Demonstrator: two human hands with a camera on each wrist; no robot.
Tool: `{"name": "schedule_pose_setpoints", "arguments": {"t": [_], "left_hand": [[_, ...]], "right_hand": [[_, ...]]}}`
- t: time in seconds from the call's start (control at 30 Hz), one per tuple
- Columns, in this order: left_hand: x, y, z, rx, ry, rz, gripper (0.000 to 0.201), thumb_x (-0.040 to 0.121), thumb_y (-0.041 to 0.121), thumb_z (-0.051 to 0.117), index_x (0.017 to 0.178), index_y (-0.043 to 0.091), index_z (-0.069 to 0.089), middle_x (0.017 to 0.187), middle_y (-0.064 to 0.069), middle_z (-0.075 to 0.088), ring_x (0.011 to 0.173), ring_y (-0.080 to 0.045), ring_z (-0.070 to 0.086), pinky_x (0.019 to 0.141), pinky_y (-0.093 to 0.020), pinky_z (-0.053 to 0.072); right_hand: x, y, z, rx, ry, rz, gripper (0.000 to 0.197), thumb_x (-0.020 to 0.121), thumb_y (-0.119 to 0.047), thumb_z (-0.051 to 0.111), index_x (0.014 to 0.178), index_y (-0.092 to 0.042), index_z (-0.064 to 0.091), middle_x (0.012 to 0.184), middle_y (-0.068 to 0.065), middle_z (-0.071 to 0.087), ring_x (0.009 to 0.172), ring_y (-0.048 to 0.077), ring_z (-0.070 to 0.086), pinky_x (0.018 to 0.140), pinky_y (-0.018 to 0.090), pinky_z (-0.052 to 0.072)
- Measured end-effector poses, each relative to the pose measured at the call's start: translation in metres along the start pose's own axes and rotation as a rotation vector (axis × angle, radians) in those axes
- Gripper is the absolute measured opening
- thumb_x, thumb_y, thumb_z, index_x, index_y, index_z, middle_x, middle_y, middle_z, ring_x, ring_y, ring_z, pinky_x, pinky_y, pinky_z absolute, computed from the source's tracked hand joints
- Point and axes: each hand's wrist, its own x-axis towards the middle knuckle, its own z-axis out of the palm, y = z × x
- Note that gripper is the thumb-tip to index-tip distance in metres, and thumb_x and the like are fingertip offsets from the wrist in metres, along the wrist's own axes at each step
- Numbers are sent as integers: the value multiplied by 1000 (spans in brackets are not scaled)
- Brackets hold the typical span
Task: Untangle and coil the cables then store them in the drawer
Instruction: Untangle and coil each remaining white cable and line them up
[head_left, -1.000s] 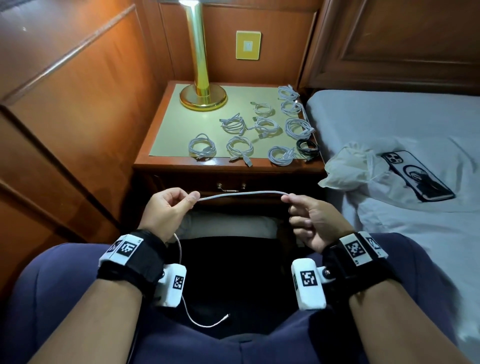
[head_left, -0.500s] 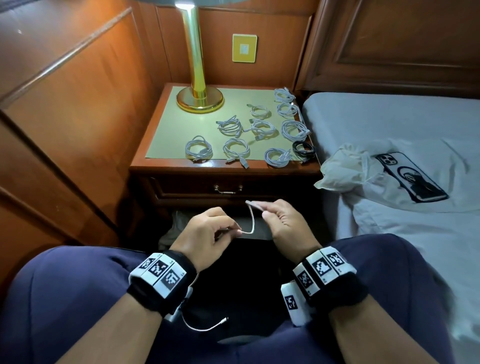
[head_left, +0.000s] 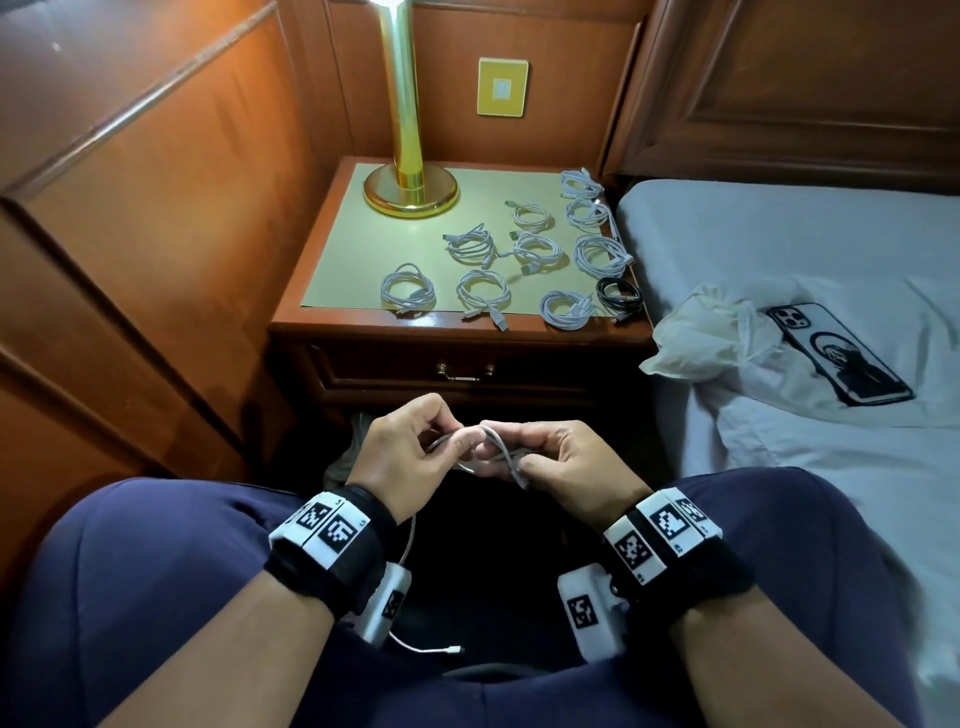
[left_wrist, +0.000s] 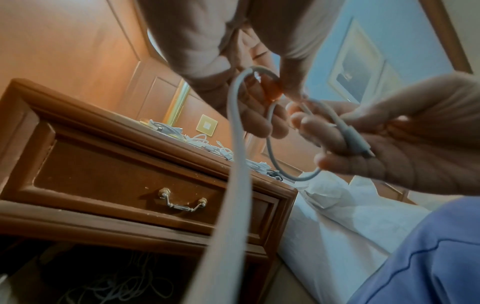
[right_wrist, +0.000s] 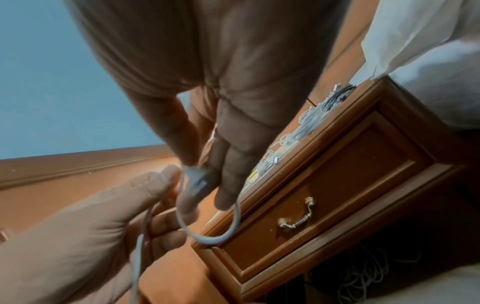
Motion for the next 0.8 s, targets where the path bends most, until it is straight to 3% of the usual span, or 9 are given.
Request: {"name": "schedule_pose_setpoints", "arguments": {"t": [0.03, 0.1, 0.17, 0.23, 0.33, 0.47, 0.6, 0.7, 0.8], "left_hand": [[0, 2, 0, -22, 11, -36, 24, 83, 26, 81, 73, 17, 61, 69, 1, 69, 62, -10, 66, 58, -24, 52], [-1, 7, 1, -133, 6, -118, 25, 83, 24, 81, 73, 14, 61, 70, -3, 70, 59, -14, 69, 54, -28, 53], [-1, 10, 1, -246, -19, -175, 24, 84, 22, 79, 75, 10, 61, 75, -8, 73, 59, -25, 72, 53, -38, 58], [-1, 12, 1, -317, -50, -210, 22, 85, 19, 78, 78, 7, 61, 77, -12, 73, 60, -32, 73, 53, -42, 59], [-3, 17, 4, -430, -115, -269, 19, 87, 12, 75, 82, 2, 60, 77, -21, 71, 63, -36, 73, 52, -35, 59], [-4, 19, 6, -445, -127, -233, 14, 88, 10, 74, 85, 1, 64, 77, -22, 70, 67, -33, 73, 60, -37, 60], [0, 14, 2, -433, -69, -217, 6, 89, 7, 73, 92, 4, 70, 79, -16, 73, 72, -26, 72, 70, -38, 60], [1, 14, 0, -442, -20, -233, 7, 86, 5, 75, 93, 4, 73, 79, -12, 74, 72, -21, 73, 70, -33, 61], [1, 13, 0, -440, -13, -220, 6, 85, 3, 75, 90, 5, 74, 77, -10, 74, 70, -19, 72, 64, -23, 55]], "right_hand": [[0, 0, -1, -30, -5, -17, 41, 92, 10, 55, 127, -8, 65, 115, 8, 73, 107, 21, 71, 96, 32, 54], [-1, 0, -1, -103, 33, -36, 34, 92, 3, 63, 123, -8, 68, 112, 4, 75, 101, 21, 73, 91, 33, 57], [-1, 1, 3, -199, 113, -31, 20, 91, -6, 69, 109, -12, 74, 95, 3, 77, 79, 22, 75, 76, 35, 61], [0, 3, 5, -344, 226, -36, 4, 89, -19, 72, 91, -18, 76, 75, 0, 74, 59, 15, 69, 61, 37, 57], [4, 8, 6, -517, 374, -62, 5, 86, -22, 68, 88, -24, 72, 62, -5, 63, 53, 3, 55, 55, 23, 47], [6, 9, 7, -456, 392, -56, 18, 89, -18, 60, 96, -29, 72, 75, -5, 69, 68, 9, 64, 67, 30, 56], [5, 8, 7, -330, 305, -26, 20, 83, -27, 58, 94, -33, 74, 82, 11, 67, 70, 24, 63, 70, 43, 55], [5, 7, 9, -255, 276, -35, 22, 79, -28, 64, 98, -31, 73, 96, 4, 63, 72, 9, 58, 68, 28, 49], [5, 2, 9, -148, 245, -29, 26, 79, -25, 62, 102, -30, 73, 109, 7, 63, 71, 13, 60, 63, 20, 49]]}}
